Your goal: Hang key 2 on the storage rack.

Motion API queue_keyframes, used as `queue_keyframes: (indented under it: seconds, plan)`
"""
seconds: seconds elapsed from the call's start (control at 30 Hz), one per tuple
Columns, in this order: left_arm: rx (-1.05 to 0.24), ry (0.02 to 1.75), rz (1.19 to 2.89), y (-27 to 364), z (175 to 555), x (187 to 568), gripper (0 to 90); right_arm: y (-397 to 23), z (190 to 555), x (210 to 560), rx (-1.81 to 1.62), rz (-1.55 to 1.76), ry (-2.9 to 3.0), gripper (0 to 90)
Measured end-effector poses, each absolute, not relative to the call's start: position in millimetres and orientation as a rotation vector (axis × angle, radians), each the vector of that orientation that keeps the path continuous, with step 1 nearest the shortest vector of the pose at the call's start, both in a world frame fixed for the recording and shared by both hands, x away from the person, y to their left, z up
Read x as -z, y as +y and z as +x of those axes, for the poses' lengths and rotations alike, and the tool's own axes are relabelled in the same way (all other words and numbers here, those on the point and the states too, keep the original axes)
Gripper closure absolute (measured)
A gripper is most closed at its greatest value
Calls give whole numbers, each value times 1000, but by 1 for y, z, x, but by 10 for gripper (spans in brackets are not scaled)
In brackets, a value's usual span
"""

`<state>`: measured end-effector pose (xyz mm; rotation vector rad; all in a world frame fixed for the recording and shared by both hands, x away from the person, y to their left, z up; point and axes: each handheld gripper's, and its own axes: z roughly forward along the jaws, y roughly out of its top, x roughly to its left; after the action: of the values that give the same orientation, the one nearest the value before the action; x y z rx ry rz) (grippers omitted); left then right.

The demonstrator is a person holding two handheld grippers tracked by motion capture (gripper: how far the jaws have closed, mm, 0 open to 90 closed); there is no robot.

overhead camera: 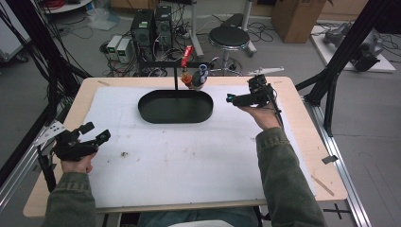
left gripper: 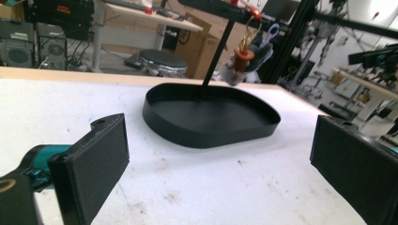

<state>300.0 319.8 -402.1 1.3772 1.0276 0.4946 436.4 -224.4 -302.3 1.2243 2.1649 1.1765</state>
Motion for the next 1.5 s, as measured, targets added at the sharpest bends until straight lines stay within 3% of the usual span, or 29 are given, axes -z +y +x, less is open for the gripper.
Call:
queue_keyframes:
  seconds: [1.5]
  plan:
    - [-449, 1059, 1520, 311, 298, 407, 51, -297, 355, 366, -1356, 1156, 1871, 5]
